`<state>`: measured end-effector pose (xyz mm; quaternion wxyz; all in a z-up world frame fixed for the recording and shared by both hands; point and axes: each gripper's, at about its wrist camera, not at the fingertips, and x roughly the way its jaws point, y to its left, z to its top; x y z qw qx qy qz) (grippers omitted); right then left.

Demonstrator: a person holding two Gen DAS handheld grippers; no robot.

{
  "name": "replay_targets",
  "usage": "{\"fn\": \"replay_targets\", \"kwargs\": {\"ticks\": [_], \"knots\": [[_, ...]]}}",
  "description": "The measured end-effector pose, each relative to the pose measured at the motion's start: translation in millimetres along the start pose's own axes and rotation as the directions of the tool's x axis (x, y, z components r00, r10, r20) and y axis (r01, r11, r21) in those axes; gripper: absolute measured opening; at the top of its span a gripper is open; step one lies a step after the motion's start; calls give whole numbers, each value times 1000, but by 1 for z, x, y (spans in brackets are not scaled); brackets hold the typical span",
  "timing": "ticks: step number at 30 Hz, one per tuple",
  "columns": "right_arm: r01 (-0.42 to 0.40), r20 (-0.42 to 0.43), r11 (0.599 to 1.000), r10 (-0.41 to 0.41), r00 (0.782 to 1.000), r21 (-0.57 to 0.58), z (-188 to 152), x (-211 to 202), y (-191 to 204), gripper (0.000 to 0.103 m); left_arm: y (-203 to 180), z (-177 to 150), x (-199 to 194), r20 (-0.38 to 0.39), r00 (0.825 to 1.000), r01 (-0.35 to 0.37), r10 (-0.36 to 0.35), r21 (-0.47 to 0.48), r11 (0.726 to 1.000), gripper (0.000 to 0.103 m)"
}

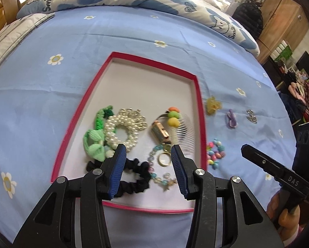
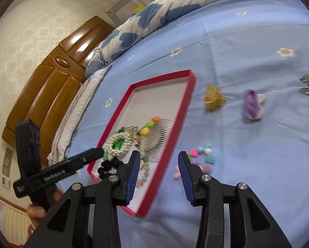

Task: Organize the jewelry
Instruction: 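Move the left tool to the candy-bead bracelet while the right tool reaches the purple hair tie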

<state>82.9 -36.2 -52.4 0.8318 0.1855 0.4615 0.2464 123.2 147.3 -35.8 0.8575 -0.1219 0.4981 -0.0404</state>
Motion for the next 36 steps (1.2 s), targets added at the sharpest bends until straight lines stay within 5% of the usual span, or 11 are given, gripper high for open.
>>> {"fn": "replay_targets", "kwargs": {"ticks": [19,36], "knots": [[106,57,991,-111,992,79,-16,-51,-60,44,-79,-23,-3,-31,996,84,-80,157,984,44],[146,18,989,-145,989,0,21,-28,-83,44,-139,-20,50,-129,988,119,-85,285,951,44]]}}
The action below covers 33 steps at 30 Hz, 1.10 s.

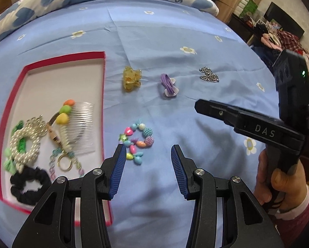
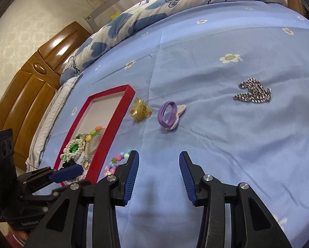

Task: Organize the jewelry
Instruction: 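Move the left tool to the candy-bead bracelet while the right tool reaches the purple hair tie, then grasp the candy-bead bracelet with the left tool while the right tool grasps the purple tie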

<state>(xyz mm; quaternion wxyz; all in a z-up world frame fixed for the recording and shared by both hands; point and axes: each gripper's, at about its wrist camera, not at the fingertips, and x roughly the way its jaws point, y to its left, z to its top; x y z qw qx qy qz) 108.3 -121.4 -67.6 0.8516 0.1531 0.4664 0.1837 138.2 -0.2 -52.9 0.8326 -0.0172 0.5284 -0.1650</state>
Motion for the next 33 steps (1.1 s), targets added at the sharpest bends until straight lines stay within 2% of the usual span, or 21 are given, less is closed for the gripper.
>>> {"fn": "replay_targets", "kwargs": {"ticks": [7,15,17,18,19,22,25,27,28,33], "knots": [[-8,-8,1000,8,1000,1,13,12,-8,44,-7,5,30,-57,998,-20,23,48,999,44],[7,-30,1000,-8,1000,-23,24,35,-6,44,6,2,48,-94,995,-23,25,14,1000,41],[12,-36,1000,-13,999,-23,27,43,-7,44,8,2,49,-91,995,-26,28,20,999,31],[13,-38,1000,-14,999,-22,28,47,-7,44,9,2,50,-96,995,-25,26,14,1000,20],[13,-41,1000,-14,999,-21,30,51,-8,44,11,4,53,-100,995,-20,20,6,1000,13],[27,-41,999,-28,999,-19,32,60,-9,43,18,5,53,-95,995,3,-6,-30,1000,8],[38,-41,999,-38,998,-13,32,65,-11,37,20,4,52,-89,996,13,-16,-38,999,8],[53,-35,999,-53,998,-13,31,65,-12,15,19,4,50,-84,996,9,-12,-36,999,8],[55,-36,998,-55,998,-8,31,64,-13,12,19,3,49,-80,997,8,-11,-36,999,8],[34,-12,999,-34,999,11,24,47,-15,10,23,-2,37,-59,998,32,-36,-56,998,8]]}}
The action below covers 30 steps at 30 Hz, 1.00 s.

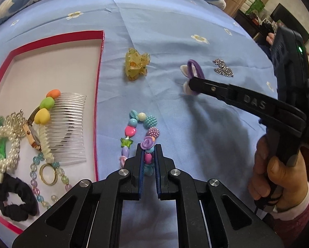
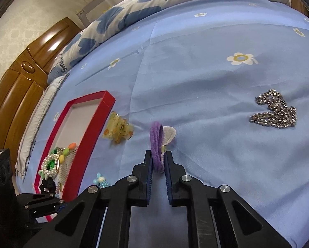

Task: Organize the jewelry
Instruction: 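Grasp the candy-bead bracelet with the left tool while the right tool grasps the purple tie, then carry the bead bracelet and purple tie over the red box and lower them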

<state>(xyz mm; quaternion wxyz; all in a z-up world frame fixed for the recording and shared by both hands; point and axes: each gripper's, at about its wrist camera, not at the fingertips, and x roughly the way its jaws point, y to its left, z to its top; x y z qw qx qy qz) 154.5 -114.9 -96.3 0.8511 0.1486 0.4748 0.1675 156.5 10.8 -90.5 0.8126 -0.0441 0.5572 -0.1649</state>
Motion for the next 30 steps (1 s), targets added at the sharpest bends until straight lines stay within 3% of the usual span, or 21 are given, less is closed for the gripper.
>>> {"fn": "replay_targets", "kwargs": {"ticks": [9,19,30], "knots": [[-71,34,996,70,997,54,-20,-38,6,10,-6,-15,-28,48,998,45,-45,-14,999,8],[-104,47,994,102,994,27,-45,-69,33,10,-10,-32,-72,118,990,81,-79,-18,997,8],[-127,37,992,126,991,10,-70,-82,54,11,-1,-55,-100,157,985,74,-65,-48,996,8]]}}
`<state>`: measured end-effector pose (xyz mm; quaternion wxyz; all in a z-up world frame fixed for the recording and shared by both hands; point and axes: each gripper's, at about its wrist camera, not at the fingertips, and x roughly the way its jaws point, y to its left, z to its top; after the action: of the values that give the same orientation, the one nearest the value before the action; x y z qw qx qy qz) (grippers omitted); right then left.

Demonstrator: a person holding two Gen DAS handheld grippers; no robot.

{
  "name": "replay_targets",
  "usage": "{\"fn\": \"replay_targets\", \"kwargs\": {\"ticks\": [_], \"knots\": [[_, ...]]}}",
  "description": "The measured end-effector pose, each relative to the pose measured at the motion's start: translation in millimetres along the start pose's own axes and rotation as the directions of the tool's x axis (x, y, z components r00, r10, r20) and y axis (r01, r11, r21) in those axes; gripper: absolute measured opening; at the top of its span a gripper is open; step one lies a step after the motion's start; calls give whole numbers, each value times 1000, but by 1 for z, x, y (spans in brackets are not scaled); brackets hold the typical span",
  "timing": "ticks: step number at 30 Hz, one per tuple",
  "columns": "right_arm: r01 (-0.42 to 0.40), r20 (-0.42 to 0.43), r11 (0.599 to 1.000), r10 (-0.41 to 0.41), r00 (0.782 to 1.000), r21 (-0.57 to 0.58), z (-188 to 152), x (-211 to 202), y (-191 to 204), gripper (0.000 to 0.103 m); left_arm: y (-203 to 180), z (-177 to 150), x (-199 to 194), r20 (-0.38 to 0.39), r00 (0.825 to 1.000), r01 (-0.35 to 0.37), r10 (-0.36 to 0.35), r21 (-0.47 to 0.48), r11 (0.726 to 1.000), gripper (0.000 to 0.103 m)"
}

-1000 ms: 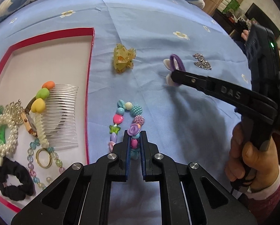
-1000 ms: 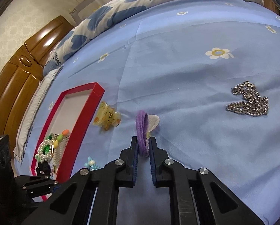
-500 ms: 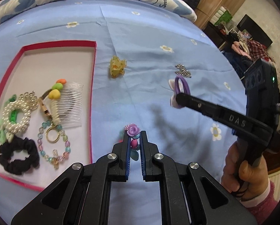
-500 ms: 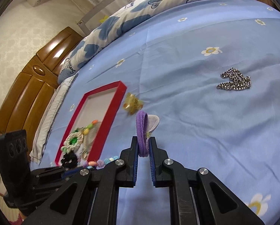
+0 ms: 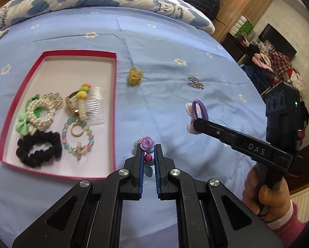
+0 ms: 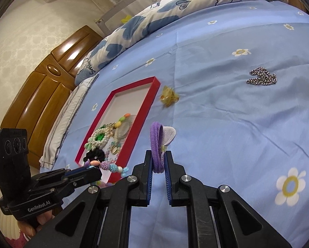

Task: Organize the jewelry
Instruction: 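Carry the bead bracelet and purple tie over the red box and lower them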

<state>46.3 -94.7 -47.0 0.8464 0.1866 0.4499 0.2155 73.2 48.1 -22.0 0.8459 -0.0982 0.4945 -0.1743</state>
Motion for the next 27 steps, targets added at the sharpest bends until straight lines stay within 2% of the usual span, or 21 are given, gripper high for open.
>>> {"fn": "replay_targets", "kwargs": {"ticks": [11,27], "knots": [[-23,-25,998,22,999,-50,-8,6,31,11,28,-5,-22,44,999,-19,22,-78,997,8],[-53,-61,993,46,997,-107,-13,21,62,11,52,-6,-36,69,996,-50,60,-133,990,8]]}}
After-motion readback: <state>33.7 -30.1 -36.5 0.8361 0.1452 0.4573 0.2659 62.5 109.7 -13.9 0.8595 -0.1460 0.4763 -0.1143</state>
